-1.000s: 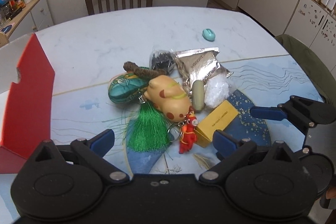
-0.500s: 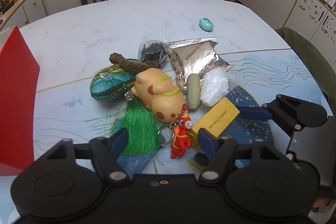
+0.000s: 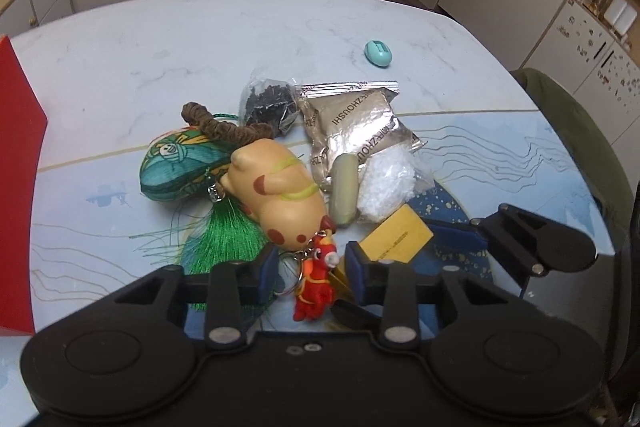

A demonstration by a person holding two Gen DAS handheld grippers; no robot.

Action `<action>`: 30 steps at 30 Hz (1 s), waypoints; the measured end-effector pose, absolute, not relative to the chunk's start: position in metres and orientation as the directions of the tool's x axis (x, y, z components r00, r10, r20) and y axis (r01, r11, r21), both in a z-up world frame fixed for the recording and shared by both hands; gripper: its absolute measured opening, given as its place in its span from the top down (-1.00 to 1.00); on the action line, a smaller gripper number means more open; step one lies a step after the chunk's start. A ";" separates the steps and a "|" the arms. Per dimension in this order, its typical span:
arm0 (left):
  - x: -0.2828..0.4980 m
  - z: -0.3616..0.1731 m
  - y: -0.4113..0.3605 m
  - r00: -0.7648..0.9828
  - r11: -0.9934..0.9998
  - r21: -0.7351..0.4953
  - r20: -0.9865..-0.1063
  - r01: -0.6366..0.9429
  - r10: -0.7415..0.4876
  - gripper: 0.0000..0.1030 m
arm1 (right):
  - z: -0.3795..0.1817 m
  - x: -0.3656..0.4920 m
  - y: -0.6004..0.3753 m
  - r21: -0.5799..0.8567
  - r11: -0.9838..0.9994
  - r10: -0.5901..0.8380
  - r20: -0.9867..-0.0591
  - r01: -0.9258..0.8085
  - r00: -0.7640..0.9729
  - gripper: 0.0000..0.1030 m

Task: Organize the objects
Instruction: 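Grasp the red figure keychain with left tool while right grasps the yellow box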

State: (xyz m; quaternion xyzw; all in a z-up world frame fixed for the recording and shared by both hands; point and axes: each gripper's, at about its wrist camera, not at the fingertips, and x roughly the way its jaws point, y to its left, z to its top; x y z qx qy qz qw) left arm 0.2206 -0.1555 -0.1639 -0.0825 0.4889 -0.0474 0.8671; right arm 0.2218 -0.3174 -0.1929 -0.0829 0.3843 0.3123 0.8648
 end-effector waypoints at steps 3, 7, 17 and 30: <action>0.221 -0.164 -0.151 0.512 0.976 -0.216 -0.839 -0.007 -0.182 0.44 | -0.193 0.222 -0.319 0.101 0.794 0.477 -0.715 -0.600 0.511 -0.41; 0.223 -0.164 -0.148 0.506 0.971 -0.238 -0.839 -0.016 -0.198 0.50 | -0.192 0.221 -0.323 0.111 0.791 0.485 -0.713 -0.601 0.506 -0.38; 0.223 -0.171 -0.151 0.473 0.977 -0.214 -0.862 -0.014 -0.182 0.74 | -0.192 0.218 -0.329 0.112 0.788 0.486 -0.717 -0.606 0.499 -0.37; 0.210 -0.163 -0.146 0.480 0.974 -0.224 -0.858 -0.035 -0.180 0.81 | -0.179 0.203 -0.338 0.139 0.798 0.491 -0.715 -0.587 0.498 -0.36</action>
